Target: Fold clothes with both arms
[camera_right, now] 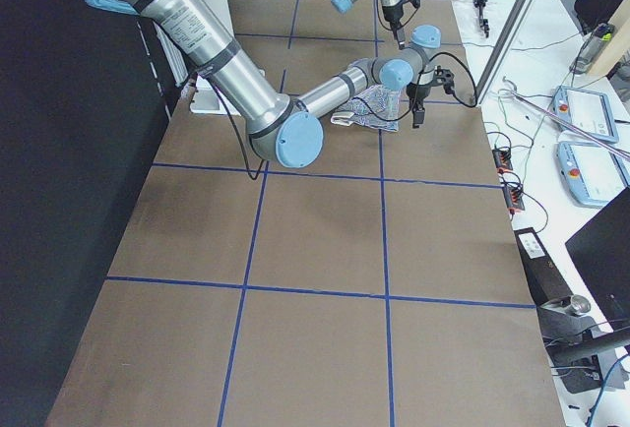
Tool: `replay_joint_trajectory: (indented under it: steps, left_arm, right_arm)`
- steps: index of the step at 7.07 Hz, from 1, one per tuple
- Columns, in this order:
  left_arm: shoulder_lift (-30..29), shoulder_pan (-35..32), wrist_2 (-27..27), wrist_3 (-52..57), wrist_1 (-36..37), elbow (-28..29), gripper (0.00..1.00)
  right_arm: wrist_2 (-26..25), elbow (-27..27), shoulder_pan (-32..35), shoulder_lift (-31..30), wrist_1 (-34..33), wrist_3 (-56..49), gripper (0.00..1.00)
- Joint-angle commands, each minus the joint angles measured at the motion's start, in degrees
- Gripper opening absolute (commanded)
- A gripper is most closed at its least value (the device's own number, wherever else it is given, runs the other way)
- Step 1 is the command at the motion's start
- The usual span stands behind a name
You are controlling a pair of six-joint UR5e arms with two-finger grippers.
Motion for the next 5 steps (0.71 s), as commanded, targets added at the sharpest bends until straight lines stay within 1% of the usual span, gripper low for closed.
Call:
replay_joint_trajectory:
  steps: [1, 2, 3, 4, 5]
  left_arm:
    - [1.73, -2.85, -1.63, 5.08, 4.54, -4.64, 1.00]
    - [2.60, -3.90, -1.82, 5.89, 4.56, -4.92, 1.00]
    - [4.70, -4.00, -1.91, 7.12, 4.56, -6.14, 1.00]
    - [7.24, -4.18, -1.82, 9.13, 4.56, -8.59, 1.00]
    - [7.96, -4.53, -1.82, 9.24, 4.56, -9.13, 1.00]
  right_arm:
    - [-0.26, -0.32, -5.02, -0.08, 11.24, 11.93, 1.00]
    - [-0.61, -0.67, -6.70, 0.26, 12.77, 12.33, 0.98]
    - [-1.39, -1.02, -7.76, 0.44, 13.13, 12.33, 0.98]
    - [-2.79, -3.11, -8.99, 1.75, 14.00, 12.33, 0.92]
    - [-4.37, -6.18, -10.04, 3.76, 14.71, 12.33, 0.86]
